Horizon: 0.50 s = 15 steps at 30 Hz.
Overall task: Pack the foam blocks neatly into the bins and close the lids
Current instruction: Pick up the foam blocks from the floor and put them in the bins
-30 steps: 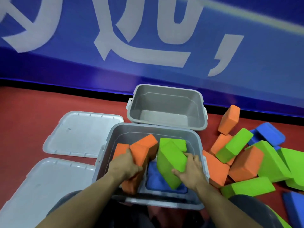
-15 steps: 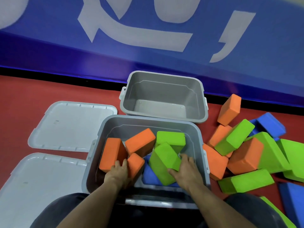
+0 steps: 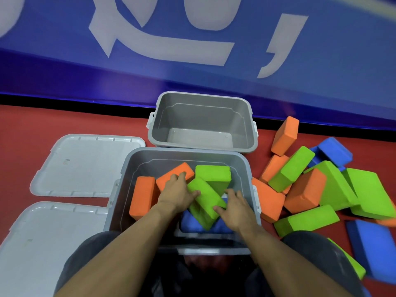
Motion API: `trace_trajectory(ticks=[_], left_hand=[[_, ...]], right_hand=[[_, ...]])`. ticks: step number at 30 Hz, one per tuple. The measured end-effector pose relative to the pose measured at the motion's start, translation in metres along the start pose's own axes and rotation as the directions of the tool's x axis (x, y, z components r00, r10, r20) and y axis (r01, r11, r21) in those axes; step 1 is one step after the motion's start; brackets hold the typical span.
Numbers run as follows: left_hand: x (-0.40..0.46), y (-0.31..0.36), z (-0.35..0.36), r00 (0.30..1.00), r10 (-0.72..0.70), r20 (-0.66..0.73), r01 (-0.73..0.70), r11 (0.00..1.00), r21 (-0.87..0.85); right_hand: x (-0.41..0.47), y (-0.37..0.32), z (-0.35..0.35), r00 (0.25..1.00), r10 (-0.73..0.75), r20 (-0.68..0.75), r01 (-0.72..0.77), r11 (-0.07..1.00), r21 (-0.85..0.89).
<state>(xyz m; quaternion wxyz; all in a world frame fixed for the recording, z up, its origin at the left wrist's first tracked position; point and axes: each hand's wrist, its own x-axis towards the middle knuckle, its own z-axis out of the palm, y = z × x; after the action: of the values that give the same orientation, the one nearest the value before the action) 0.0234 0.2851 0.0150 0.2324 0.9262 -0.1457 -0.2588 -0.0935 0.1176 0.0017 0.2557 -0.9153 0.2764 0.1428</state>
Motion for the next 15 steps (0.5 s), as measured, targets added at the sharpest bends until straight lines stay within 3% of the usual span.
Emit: trace_trajectory(ticks=[4,9,15], left_hand=[[0.001,0.043,0.005,0.994,0.113,-0.003,-0.113,0.993,-0.030],[-0.003,0.114,0.024,0.961,0.275,0.003,-0.275,0.961,-0.036],[-0.020,0.200,0.069,0.897,0.442,0.019,-0.437,0.893,-0.111]], right_hand=[[-0.014,0.021,-0.024,0.993,-0.055,-0.102,0.059,0.998,0.034],[-0.027,0.074,-0.072,0.991,-0.047,-0.128,0.045,0.999,-0.014],[-0.045,0.176,-0.159,0.987,0.070,-0.142,-0.079,0.995,-0.057]])
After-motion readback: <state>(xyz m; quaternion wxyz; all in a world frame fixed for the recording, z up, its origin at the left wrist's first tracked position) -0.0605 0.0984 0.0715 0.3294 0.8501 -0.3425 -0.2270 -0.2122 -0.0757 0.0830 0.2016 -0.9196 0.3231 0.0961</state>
